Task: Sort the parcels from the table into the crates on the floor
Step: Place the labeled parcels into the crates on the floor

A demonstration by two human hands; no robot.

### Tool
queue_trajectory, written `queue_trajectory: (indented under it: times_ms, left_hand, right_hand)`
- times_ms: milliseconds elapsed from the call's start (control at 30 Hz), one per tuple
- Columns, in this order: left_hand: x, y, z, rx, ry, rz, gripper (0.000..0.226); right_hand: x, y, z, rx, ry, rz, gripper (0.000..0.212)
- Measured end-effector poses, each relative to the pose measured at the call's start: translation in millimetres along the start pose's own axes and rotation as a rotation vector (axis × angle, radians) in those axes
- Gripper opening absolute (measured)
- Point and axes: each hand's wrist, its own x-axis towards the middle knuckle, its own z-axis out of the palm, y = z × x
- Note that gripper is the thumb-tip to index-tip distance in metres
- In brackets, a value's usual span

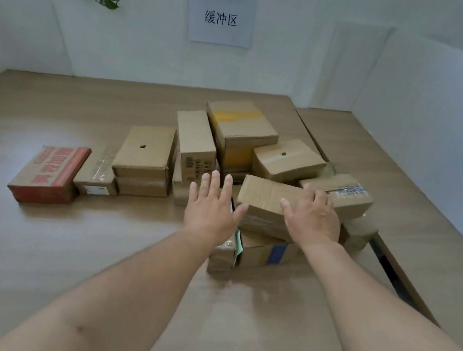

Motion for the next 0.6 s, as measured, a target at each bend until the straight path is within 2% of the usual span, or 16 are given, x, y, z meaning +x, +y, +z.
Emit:
queue_trajectory:
  times_ms: [167,267,333,467,600]
  left_hand:
    - [21.7,20.0,3.1,-0.195,-0.024,0.025,0.069]
    - [28.4,30.6,2.4,-0.421,-0.134,-0.065,0.066]
    - [32.2,36.2,-0.7,-0.482,-0.187,-0.118,0.062]
    - [32.5,37.0,-5.6,-0.563,-0.191,-0.183,0.059]
    - [29.8,27.4,-7.7,-0.717,-0.162,-0.201,0.056]
  right_hand:
    - [5.1,8.2,7.3,0.145,-0.158,0.120,0.055]
    - [8.0,10.3,11.6,0.192,-0.219,0.118,0.052]
    - [10.3,9.8,12.7,0.246,-0.271,0.136,0.054]
    - [13.2,6.2,12.3,0.376,-0.352,0.190,0.059]
    - [13.7,2.3,11.9,0.453,-0.349,0.157,0.058]
